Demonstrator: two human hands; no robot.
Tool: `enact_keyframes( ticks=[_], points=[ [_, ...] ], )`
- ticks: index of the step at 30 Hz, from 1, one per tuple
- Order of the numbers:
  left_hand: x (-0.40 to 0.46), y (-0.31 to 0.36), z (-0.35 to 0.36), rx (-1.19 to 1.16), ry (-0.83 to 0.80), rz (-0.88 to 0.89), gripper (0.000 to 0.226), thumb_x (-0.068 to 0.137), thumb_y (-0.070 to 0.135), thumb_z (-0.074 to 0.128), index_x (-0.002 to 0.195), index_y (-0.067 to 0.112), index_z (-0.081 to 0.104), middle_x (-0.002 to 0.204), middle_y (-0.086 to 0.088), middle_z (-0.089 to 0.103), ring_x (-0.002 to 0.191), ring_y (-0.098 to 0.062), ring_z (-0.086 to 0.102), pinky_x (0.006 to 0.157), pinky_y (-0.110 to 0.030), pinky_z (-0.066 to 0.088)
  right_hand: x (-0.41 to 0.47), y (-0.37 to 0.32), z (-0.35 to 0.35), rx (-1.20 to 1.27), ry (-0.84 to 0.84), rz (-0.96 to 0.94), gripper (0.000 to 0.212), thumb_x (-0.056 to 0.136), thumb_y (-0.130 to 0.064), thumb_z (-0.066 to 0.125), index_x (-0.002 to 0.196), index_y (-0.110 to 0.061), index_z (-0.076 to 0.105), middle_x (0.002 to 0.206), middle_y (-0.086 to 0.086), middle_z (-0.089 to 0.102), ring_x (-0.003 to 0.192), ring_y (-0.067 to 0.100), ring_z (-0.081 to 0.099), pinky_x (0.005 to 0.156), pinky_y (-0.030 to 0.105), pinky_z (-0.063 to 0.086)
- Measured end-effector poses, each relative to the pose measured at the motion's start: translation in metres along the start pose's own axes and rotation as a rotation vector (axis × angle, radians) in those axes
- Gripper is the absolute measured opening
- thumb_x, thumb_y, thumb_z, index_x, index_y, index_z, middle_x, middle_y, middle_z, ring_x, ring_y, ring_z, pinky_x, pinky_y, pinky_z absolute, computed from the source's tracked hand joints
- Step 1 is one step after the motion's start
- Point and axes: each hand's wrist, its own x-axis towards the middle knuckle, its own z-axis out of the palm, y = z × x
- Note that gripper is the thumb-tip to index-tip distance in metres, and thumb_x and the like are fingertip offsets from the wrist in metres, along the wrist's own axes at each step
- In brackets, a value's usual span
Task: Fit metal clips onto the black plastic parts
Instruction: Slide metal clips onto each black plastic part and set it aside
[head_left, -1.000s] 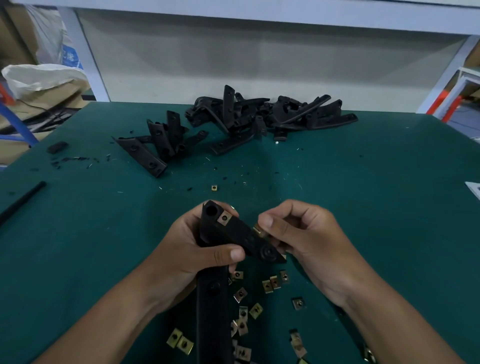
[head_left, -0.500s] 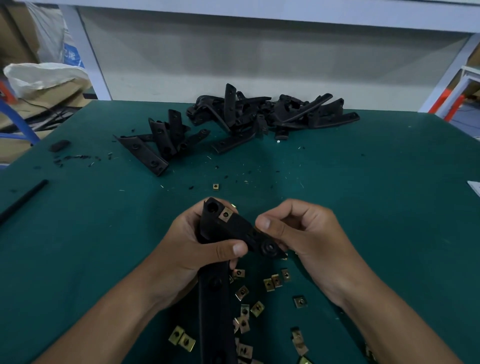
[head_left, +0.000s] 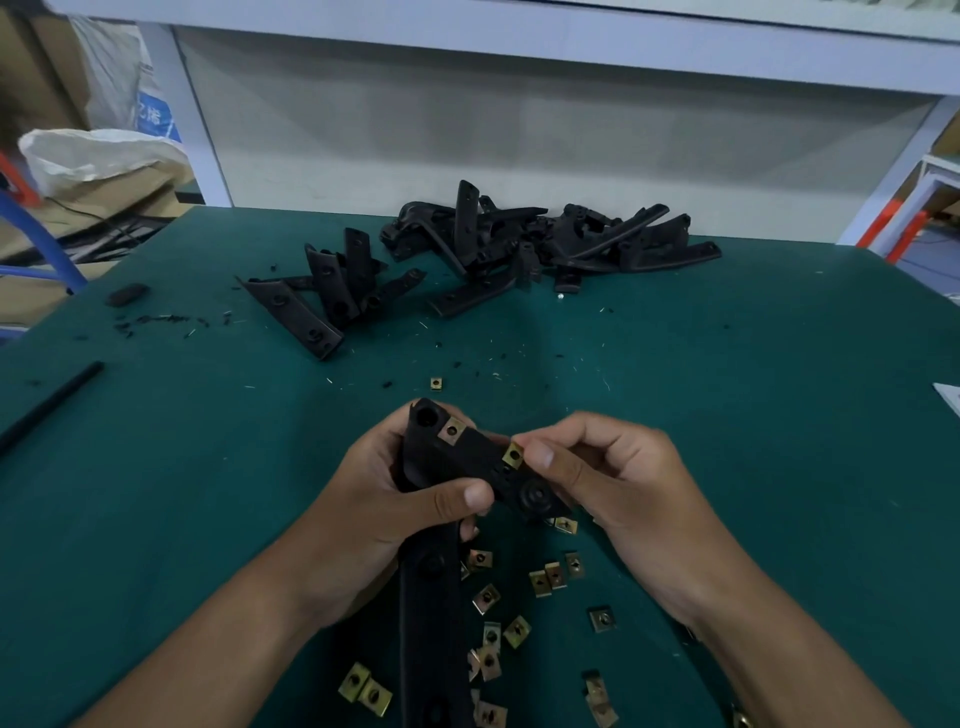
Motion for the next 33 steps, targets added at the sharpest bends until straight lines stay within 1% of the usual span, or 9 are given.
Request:
enact_keyframes(
  ticks=[4, 9, 14, 17, 19, 22, 24, 28, 33],
  points=[
    [-0.001, 0.0, 0.002, 0.006, 0.017, 0.006, 0.033, 0.074, 0.018, 0.088, 0.097, 0.019, 0.064, 0.077, -0.007, 0.065, 0.063, -0.02, 0.059, 0.063, -0.03, 0.053, -0.001, -0.003, 0.0, 0.005, -0.022, -0.017, 0.017, 0.088, -0.03, 0.069, 0.092, -0.019, 0.08, 0.098, 0.003, 0.079, 0.09, 0.014, 0.074, 0.075, 0.016, 0.054],
    [-0.002, 0.002, 0.003, 0.02, 0.065, -0.01, 0.029, 0.073, 0.019, 0.086, 0.095, 0.022, 0.066, 0.077, -0.006, 0.065, 0.065, -0.018, 0.061, 0.063, -0.03, 0.055, -0.002, -0.002, 0.0, -0.053, -0.041, -0.036, 0.024, 0.087, -0.041, 0.066, 0.095, -0.023, 0.08, 0.097, 0.004, 0.078, 0.092, 0.018, 0.072, 0.079, 0.017, 0.054],
    [-0.002, 0.002, 0.002, 0.022, 0.102, -0.016, 0.031, 0.071, 0.021, 0.087, 0.094, 0.021, 0.067, 0.079, -0.008, 0.064, 0.064, -0.019, 0.06, 0.061, -0.03, 0.054, -0.002, 0.003, 0.001, -0.039, -0.082, -0.036, 0.027, 0.09, -0.05, 0.071, 0.1, -0.027, 0.079, 0.101, 0.0, 0.077, 0.096, 0.01, 0.071, 0.082, 0.016, 0.052],
    [0.0, 0.004, 0.003, -0.032, 0.14, -0.059, 0.031, 0.071, 0.02, 0.089, 0.093, 0.019, 0.067, 0.078, -0.01, 0.064, 0.061, -0.02, 0.059, 0.056, -0.031, 0.054, -0.001, 0.004, 0.001, -0.027, -0.1, -0.05, 0.031, 0.086, -0.052, 0.068, 0.106, -0.031, 0.078, 0.098, -0.01, 0.075, 0.09, 0.002, 0.069, 0.077, 0.013, 0.05],
    [0.001, 0.004, 0.005, -0.057, 0.197, -0.071, 0.031, 0.07, 0.016, 0.092, 0.09, 0.019, 0.069, 0.077, -0.009, 0.063, 0.059, -0.019, 0.059, 0.054, -0.028, 0.052, -0.001, 0.006, 0.002, -0.039, -0.122, -0.063, 0.039, 0.082, -0.06, 0.072, 0.113, -0.037, 0.075, 0.098, -0.014, 0.073, 0.089, 0.001, 0.067, 0.079, 0.014, 0.05],
    [0.001, 0.004, 0.007, -0.054, 0.236, -0.059, 0.032, 0.067, 0.015, 0.092, 0.09, 0.017, 0.07, 0.076, -0.01, 0.064, 0.06, -0.019, 0.059, 0.054, -0.029, 0.053, 0.0, 0.013, 0.006, -0.053, -0.095, -0.095, 0.045, 0.072, -0.061, 0.081, 0.112, -0.04, 0.073, 0.106, -0.011, 0.073, 0.099, 0.007, 0.069, 0.082, 0.019, 0.053],
    [0.0, 0.003, 0.008, -0.033, 0.241, -0.033, 0.032, 0.068, 0.018, 0.093, 0.091, 0.018, 0.071, 0.077, -0.009, 0.066, 0.063, -0.018, 0.062, 0.055, -0.027, 0.054, 0.001, 0.017, 0.008, -0.069, -0.033, -0.126, 0.043, 0.071, -0.059, 0.083, 0.107, -0.038, 0.073, 0.104, -0.008, 0.075, 0.097, 0.009, 0.07, 0.08, 0.02, 0.054],
    [0.0, -0.001, 0.008, -0.128, 0.245, -0.023, 0.053, 0.067, 0.037, 0.091, 0.113, 0.022, 0.069, 0.092, -0.012, 0.07, 0.076, -0.023, 0.07, 0.066, -0.031, 0.058, 0.002, 0.019, 0.007, -0.085, 0.09, -0.173, 0.034, 0.076, -0.053, 0.082, 0.105, -0.037, 0.075, 0.1, -0.008, 0.076, 0.09, 0.005, 0.07, 0.076, 0.017, 0.053],
    [0.001, -0.002, 0.005, -0.21, 0.244, 0.007, 0.06, 0.071, 0.037, 0.092, 0.12, 0.015, 0.065, 0.111, -0.024, 0.071, 0.092, -0.035, 0.074, 0.075, -0.043, 0.06, 0.004, 0.016, 0.001, -0.085, 0.133, -0.211, 0.027, 0.08, -0.047, 0.079, 0.105, -0.037, 0.075, 0.096, -0.01, 0.076, 0.085, 0.002, 0.068, 0.073, 0.013, 0.05]
  ],
)
